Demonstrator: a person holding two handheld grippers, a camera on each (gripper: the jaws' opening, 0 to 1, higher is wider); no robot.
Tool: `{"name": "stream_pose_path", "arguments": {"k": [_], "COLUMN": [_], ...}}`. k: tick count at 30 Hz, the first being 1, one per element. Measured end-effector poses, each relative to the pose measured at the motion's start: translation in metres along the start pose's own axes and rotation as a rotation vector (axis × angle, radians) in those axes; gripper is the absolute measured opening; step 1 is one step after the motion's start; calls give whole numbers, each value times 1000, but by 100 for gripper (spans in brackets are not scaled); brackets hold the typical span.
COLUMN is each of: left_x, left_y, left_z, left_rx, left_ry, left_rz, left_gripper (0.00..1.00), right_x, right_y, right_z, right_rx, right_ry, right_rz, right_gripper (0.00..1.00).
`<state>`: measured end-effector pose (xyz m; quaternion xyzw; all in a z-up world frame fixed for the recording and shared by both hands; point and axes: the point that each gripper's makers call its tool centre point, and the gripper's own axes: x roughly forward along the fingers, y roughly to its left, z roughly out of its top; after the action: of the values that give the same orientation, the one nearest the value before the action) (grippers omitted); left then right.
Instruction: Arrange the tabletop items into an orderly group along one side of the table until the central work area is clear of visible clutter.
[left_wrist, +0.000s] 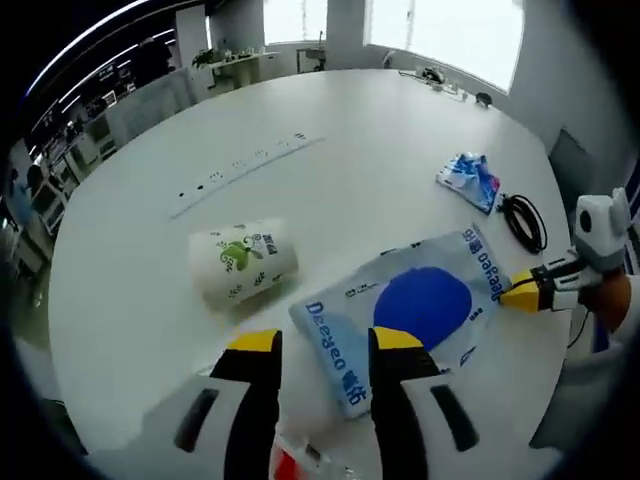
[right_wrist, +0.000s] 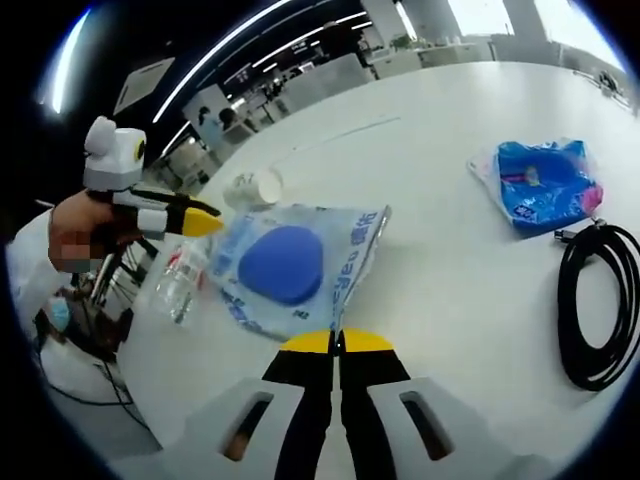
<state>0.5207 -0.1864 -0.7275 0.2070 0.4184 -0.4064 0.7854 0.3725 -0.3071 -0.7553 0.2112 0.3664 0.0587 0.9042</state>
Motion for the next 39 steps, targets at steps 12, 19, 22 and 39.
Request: {"name": "stream_pose_path", "arguments": {"k": [12,19,22,39], "left_x": [17,20,19,-11], "left_y": [7,-1,-2,-17], "left_z": [-20,-21,-21,-19], "left_rx": [-12,-32,-92,-226], "left_ry": [148,164,150,48], "left_rz": [36,22,3,-53], "left_gripper": [14,0,0,0], "right_x": [2,2,1,-17], "right_y": [-2,0,-1,-10], "right_z": [1,4,6,39], "right_rx": [24,28,28,-1], "right_ry": [-17,-24,-31,-108], "right_rz": [12,21,22,13], "right_gripper": [0,0,0,0]}}
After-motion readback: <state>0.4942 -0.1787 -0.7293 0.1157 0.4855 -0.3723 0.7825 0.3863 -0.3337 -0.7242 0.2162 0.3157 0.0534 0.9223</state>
